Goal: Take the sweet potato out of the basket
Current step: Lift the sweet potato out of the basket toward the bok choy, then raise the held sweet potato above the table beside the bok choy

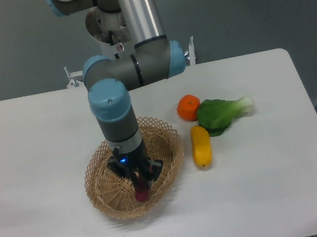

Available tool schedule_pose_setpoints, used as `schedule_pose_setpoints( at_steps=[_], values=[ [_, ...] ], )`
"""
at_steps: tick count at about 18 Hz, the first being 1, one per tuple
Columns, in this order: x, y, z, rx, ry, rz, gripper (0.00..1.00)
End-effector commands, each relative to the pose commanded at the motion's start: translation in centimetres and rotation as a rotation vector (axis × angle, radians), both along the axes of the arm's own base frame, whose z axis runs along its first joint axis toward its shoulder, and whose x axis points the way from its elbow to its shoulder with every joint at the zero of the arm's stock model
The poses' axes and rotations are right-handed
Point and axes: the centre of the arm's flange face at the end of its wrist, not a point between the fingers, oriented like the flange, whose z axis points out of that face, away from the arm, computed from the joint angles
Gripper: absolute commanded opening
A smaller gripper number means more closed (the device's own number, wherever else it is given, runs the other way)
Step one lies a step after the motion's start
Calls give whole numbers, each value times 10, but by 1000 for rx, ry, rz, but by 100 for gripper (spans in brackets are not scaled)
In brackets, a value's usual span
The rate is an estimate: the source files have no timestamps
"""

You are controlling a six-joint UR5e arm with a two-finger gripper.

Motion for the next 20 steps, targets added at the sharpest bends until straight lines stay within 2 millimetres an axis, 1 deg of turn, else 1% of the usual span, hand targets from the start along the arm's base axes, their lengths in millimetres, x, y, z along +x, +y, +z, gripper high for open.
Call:
schedule_pose_setpoints(
  at_steps=[2, 3, 5, 8, 10, 16, 18, 20],
  values=[
    [-18, -15, 16, -1, 38, -29, 38],
    [-29, -24, 20, -8, 49, -38, 38],
    [-52, -48, 32, -35, 52, -45, 38],
    [-81, -83, 46, -80, 50, -95, 38],
    [-99, -106, 54, -106, 49, -128, 38],
    [-144, -175, 72, -147, 13, -225, 38],
    [-159, -191, 77, -161, -1, -246, 38],
    [-167, -198, 87, -167, 2, -254, 38]
  ],
)
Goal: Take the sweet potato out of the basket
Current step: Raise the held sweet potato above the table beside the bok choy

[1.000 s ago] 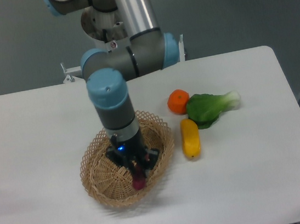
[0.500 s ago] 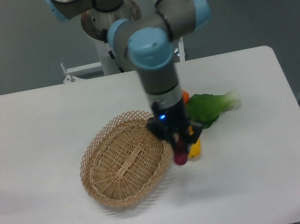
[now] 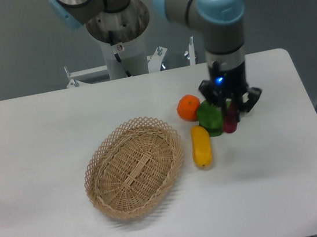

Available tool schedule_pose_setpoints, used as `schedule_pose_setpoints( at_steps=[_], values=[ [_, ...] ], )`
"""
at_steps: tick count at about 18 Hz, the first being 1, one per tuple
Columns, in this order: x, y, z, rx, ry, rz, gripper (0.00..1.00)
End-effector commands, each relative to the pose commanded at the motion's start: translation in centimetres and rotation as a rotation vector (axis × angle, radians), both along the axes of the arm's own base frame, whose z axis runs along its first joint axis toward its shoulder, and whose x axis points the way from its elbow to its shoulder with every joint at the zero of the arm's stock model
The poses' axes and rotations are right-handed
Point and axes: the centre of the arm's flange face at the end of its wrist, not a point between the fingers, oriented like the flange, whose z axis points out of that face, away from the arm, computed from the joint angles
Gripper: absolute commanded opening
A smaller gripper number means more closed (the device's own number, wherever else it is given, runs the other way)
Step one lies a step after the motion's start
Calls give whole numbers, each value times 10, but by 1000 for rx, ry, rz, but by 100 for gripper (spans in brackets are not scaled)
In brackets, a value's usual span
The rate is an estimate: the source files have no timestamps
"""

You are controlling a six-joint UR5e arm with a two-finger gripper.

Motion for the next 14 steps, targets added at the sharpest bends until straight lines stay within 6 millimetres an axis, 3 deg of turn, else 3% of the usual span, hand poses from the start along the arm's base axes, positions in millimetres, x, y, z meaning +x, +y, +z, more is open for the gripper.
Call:
schedule_pose_setpoints(
  at_steps=[2, 14],
  values=[
    [-6, -7, 2, 0, 4, 9, 38],
    [-12, -5, 5, 4, 10, 11, 38]
  ],
)
